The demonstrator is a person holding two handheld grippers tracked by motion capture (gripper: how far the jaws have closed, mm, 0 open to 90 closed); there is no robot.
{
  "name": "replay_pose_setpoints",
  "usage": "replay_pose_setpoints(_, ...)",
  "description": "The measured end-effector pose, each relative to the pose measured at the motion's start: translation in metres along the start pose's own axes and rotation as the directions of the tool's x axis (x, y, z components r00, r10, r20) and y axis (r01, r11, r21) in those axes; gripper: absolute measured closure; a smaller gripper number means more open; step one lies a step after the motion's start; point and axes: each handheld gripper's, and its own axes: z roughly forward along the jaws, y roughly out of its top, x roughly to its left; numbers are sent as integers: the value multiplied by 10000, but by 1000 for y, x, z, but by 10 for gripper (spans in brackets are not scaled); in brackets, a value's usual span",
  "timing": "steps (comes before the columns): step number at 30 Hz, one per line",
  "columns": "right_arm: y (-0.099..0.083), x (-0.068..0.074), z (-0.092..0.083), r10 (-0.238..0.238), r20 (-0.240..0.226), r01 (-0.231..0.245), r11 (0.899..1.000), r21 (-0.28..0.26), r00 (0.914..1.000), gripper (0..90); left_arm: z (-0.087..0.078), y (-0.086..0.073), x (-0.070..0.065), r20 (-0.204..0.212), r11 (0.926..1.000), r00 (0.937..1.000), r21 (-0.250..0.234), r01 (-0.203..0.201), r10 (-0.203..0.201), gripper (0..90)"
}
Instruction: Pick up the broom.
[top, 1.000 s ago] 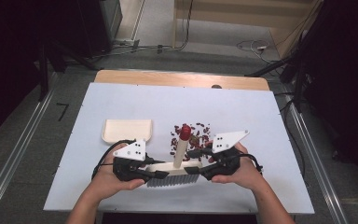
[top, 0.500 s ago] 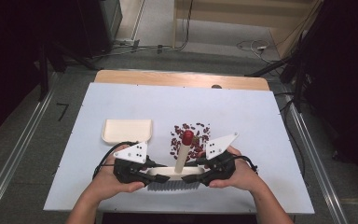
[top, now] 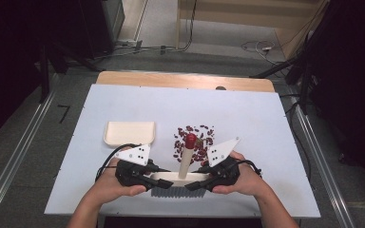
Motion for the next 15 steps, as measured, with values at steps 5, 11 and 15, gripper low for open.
replay_pose_setpoints(5,3,1,0,76,543,-71,9999,-94,9985,659,-4,-3,1,-694,9986,9969,-409,332,-360,588)
replay_pose_setpoints(11,7,-3,-6,492,1138,-443,9980,-445,9923,659,-16,-10,5,-1566,9894,9824,-1189,833,-1016,381)
replay_pose_setpoints(15,5,-10,-12,840,1669,-728,9948,-718,9824,660,-24,-13,6,-2249,9801,9650,-1732,968,-1351,272)
